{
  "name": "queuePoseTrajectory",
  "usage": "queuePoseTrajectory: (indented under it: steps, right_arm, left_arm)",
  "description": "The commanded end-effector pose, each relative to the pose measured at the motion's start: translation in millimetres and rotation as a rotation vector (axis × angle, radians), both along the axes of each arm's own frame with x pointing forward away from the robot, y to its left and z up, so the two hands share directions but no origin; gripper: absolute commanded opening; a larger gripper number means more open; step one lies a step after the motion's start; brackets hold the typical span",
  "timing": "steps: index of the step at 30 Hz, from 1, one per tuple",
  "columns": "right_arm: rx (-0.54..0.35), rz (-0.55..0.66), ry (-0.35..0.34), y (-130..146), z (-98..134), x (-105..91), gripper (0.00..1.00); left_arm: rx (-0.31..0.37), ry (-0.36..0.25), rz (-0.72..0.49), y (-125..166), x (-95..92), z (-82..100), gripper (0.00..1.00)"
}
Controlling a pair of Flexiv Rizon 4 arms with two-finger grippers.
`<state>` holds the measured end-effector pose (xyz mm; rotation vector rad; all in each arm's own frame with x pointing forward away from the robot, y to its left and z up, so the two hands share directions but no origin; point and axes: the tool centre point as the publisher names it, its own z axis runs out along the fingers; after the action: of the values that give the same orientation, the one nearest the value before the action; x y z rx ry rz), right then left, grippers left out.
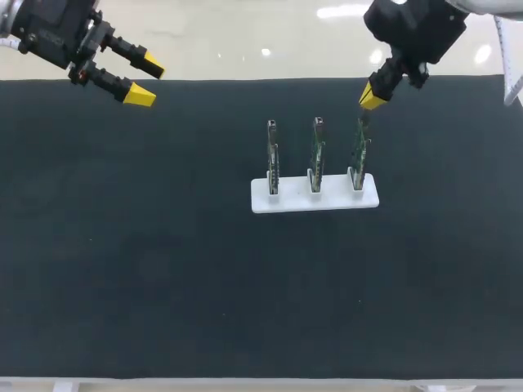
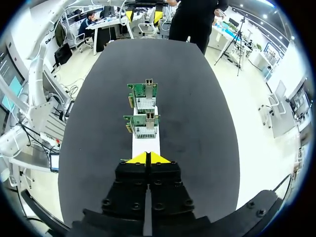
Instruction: Pick up the optical module with the left hand, and insert it into the network port with the right hand.
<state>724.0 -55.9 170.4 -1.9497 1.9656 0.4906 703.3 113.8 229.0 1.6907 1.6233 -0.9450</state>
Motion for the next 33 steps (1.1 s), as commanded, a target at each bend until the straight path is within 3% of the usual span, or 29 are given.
queuePoseTrajectory:
  steps: [1,26,33]
  right_arm:
    - [0.012,0.003,-0.002,0,-7,2.0,0.0]
    - [0.06,0.01,0.009,7,-35,1.9,0.0]
    - [0.023,0.012,0.004,7,-11,4.7,0.0]
  left_arm:
    - [0.004,0.001,0.0,0,0.6,0.3,1.0]
    - [0.004,0.001,0.0,0,0.6,0.3,1.0]
    - [0.004,0.001,0.0,0,0.6,0.3,1.0]
